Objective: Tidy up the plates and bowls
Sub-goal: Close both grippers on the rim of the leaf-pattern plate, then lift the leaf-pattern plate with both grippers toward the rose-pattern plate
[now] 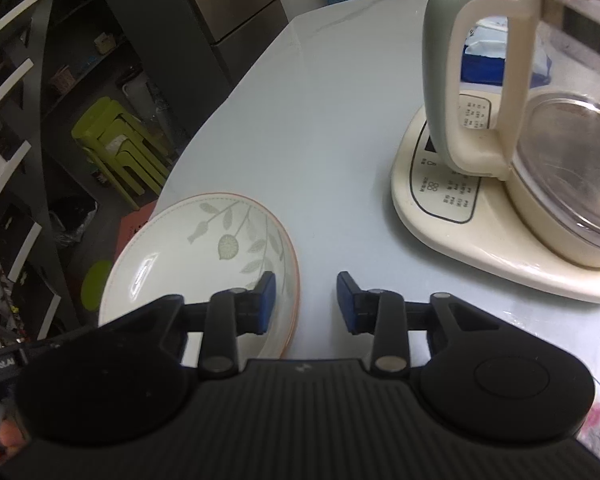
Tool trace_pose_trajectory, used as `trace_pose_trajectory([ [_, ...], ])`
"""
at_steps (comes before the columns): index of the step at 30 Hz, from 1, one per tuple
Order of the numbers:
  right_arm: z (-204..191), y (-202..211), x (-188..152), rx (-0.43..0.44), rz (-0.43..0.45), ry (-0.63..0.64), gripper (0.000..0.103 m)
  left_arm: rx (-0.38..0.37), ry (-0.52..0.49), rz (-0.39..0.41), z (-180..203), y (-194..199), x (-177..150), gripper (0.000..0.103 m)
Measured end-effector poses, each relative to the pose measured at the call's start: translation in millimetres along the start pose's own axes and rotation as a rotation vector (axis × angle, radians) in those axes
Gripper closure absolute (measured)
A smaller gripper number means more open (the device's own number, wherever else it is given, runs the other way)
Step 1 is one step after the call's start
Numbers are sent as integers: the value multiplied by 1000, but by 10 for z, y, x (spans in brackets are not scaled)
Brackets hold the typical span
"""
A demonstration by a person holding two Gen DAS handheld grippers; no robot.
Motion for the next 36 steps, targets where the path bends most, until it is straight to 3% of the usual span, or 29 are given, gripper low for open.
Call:
trace_pose_trajectory([
  [10,-9,-256,125,59,5,-4,81,-37,-15,-18,18,-223,72,83],
  [17,-34,-379,243,126,-30,-39,82,-55,-15,-36,43,-309,105,84],
  [28,-14,-328,243,185,-77,34,83,-52,-45,-80,42,-320,130,83],
  [36,49,-198,235,187,-95,45,83,-92,-55,-125,64,-294,94,83],
])
Point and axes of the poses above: each gripper's, at about its wrist camera, not at the fingertips, and y roughly against the way its jaws point, z to its right, x to its top, the point moved 4 cm from there along -y, roughly the way its jaws point, and after that the axes turned 14 degrees about -z, right-handed, at the moved point
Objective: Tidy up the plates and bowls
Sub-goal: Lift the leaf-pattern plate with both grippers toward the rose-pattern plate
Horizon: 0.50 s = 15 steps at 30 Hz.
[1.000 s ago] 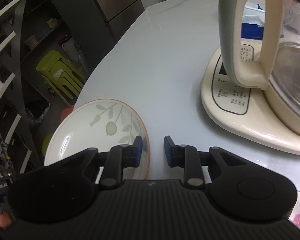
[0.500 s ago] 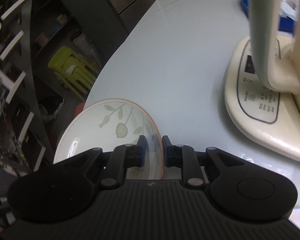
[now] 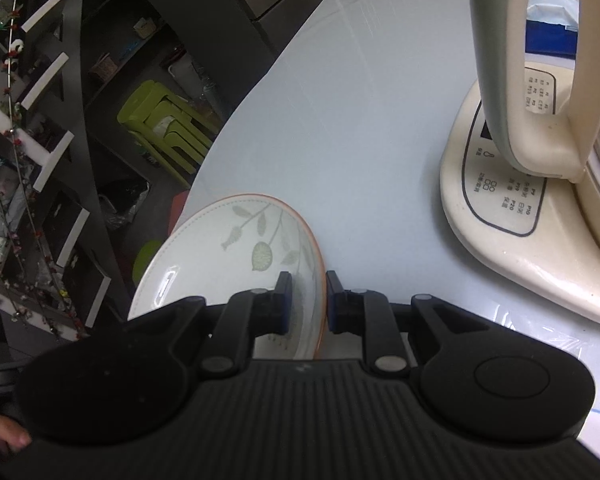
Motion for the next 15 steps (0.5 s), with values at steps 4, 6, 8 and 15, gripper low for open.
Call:
trace_pose_trajectory([
  [4,38,76,-30,2,1,-2,83,-15,-4,-14,47,16,-32,83],
  [6,19,91,-45,-3,3,-1,83,-17,-9,-18,79,30,-42,83],
  [8,-11,104,-23,-1,2,-6,83,-20,-17,-17,119,66,-51,83],
  [15,16,279,-84,22,19,-32,83,-43,-56,-13,286,199,-68,83],
])
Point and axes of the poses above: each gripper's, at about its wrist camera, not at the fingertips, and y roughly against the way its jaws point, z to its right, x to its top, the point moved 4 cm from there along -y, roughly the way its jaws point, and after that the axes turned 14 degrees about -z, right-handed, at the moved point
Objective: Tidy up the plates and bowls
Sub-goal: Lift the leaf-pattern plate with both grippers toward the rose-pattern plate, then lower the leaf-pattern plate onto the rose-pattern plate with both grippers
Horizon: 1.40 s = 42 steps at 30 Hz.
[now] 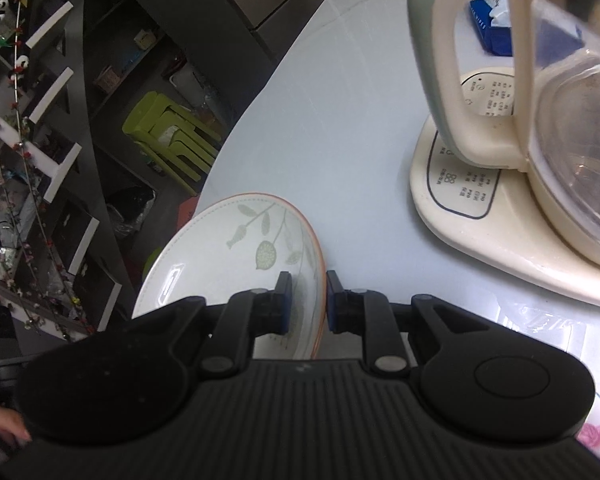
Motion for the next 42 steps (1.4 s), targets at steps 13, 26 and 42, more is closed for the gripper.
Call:
trace_pose_trajectory([
  [13,108,668,-227,-17,104,-92,83,-27,-86,-58,634,128,-96,83],
  [26,547,1153,-791,-100,155,-186,83,-23,-175,-218,1085,-13,-397,83],
  [42,1197,992,-1355,-102,77,-331,83,42,-225,-358,1250,-488,-649,83],
])
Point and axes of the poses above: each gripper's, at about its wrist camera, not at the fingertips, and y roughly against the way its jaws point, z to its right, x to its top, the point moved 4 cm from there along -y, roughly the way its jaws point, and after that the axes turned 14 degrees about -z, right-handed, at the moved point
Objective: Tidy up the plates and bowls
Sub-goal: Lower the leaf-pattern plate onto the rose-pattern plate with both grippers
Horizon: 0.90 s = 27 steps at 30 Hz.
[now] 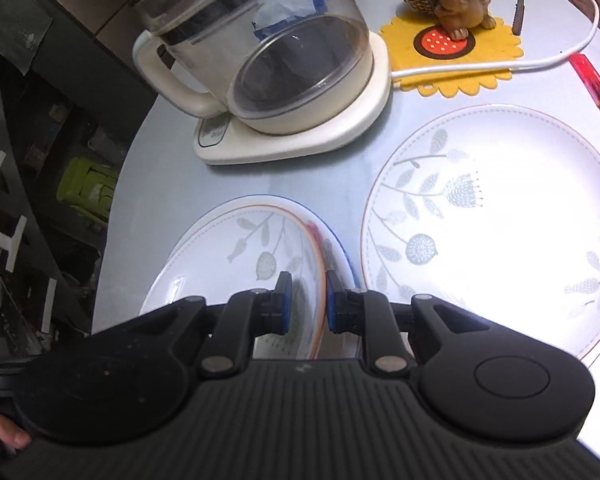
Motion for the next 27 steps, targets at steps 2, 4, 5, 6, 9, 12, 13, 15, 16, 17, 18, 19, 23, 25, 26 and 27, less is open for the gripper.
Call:
trace_pose_trajectory([
  [2,24,-29,-17,1,-8,0,83,17,-8,0,15,-4,10,83],
  [4,38,-58,-27,0,-16,0,83,33,-10,-2,32,-14,36,83],
  [5,42,-73,-23,5,-20,0,83,42,-12,-3,33,-18,45,83],
  [6,38,-86,-16,4,-25,3,83,50,-11,-6,36,-29,63,83],
  [9,-3,-123,12,-12,-37,39,83,73,-8,-20,35,-66,100,83],
  [12,-40,-167,15,-32,-56,74,83,88,-5,-29,24,-82,118,83],
  [13,-47,-177,18,-37,-57,83,83,88,-1,-30,20,-74,128,83],
  [15,-47,-183,31,-40,-59,89,83,96,2,-34,21,-63,150,83],
  [16,-41,-187,34,-37,-56,84,83,100,4,-36,23,-58,159,83],
  [17,-31,-192,34,-30,-53,75,83,102,11,-41,28,-59,176,83],
  [18,-19,-196,30,-23,-54,64,83,103,19,-46,32,-55,186,83],
  [19,-16,-198,21,-20,-55,58,83,102,28,-51,31,-44,191,82],
  [23,-46,-224,10,-29,-63,66,83,85,79,-61,-2,3,200,82],
  [25,-48,-240,9,-23,-69,61,83,56,111,-53,-30,9,217,79],
  [26,-44,-248,15,-20,-70,61,84,43,126,-50,-49,17,217,79],
  [27,-41,-253,20,-19,-71,61,84,30,144,-48,-60,21,217,79],
])
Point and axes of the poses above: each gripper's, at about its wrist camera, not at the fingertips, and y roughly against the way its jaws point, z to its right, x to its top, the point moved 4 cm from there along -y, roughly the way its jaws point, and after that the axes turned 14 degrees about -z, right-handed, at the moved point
